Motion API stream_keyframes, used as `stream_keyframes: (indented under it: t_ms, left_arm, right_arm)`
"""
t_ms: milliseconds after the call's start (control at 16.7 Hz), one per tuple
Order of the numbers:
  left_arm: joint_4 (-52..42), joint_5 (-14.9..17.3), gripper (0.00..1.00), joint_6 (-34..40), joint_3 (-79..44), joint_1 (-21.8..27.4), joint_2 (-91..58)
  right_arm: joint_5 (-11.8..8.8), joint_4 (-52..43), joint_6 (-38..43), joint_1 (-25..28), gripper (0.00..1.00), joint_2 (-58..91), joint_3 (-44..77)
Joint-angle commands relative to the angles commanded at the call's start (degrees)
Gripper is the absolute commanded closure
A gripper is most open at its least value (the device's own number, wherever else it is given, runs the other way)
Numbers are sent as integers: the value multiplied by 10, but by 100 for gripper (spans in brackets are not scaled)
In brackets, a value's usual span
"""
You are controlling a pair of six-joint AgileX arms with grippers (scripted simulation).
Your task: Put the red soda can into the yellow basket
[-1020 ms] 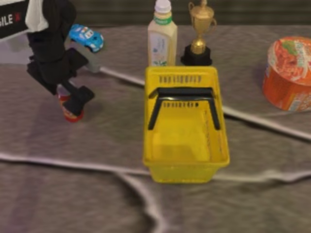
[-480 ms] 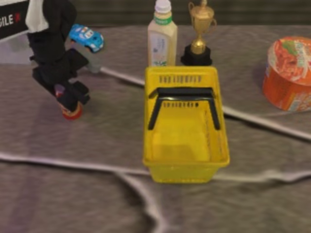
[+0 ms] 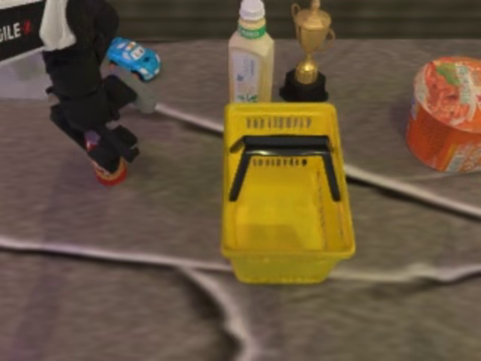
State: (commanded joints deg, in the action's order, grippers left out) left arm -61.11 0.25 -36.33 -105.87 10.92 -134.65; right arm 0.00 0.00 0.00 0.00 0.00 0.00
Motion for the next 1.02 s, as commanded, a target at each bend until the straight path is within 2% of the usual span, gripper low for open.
stream_keyframes:
  t_ms: [240,420,540,660,1020]
  left_arm:
    - [6,5,100,1,2,0,1]
    - [60,49,100,17,13,7,3]
    - [126,99,100,38,27,13,5]
    - [216,162,100,67,46,19,7]
    - [566,394,100,179,131,40,26]
  right_arm:
    - [0,0,0,0,0,0,0]
    - [0,0,0,0,0,0,0]
    - [0,0,0,0,0,0,0]
    - [0,0,0,0,0,0,0]
    - [0,0,0,0,0,0,0]
